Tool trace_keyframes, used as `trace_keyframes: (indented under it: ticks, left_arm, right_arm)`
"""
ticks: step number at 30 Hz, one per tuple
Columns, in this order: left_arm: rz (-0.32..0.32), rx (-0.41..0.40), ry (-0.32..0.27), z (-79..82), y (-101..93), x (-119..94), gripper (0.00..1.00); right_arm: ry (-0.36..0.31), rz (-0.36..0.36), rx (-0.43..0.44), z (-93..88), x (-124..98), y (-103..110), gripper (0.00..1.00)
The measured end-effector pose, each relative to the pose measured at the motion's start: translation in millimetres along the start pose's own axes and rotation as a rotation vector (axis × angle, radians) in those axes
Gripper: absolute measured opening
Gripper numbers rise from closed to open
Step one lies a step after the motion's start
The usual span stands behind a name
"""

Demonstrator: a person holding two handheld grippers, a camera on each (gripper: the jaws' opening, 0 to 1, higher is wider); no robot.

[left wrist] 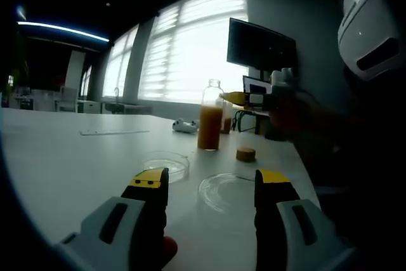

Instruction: Open the Petri dish lid, place the lid on the table, pour the liquid culture medium into the Petri dish, pick up the Petri dish lid from the table, and close the Petri dish

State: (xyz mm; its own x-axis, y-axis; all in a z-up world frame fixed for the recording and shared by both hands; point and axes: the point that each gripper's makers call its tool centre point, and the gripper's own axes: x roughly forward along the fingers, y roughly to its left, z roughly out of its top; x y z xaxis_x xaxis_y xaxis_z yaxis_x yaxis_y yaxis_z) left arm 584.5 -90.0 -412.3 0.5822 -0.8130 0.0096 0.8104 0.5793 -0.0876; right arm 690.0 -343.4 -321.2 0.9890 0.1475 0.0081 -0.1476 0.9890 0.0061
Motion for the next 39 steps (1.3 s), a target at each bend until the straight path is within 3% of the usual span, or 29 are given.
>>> trace_keyframes:
  ticks: [7,14,39]
  left_arm:
    - [0.002,0.000,0.002,-0.4,0.2,0,0.46]
    - [0.003,-0.004,0.003,-0.6,0.5,0,0.46]
    - [0.004,-0.010,0.000,-0.1,0.9,0,0.46]
  right_arm:
    - [-0.007,-0.027,-0.045,4.2,16,-2,0.66]
    - [-0.037,-0.039,-0.024,10.9,27,-2,0.62]
    - [-0.037,-0.068,-0.037,8.6,58,-10,0.60]
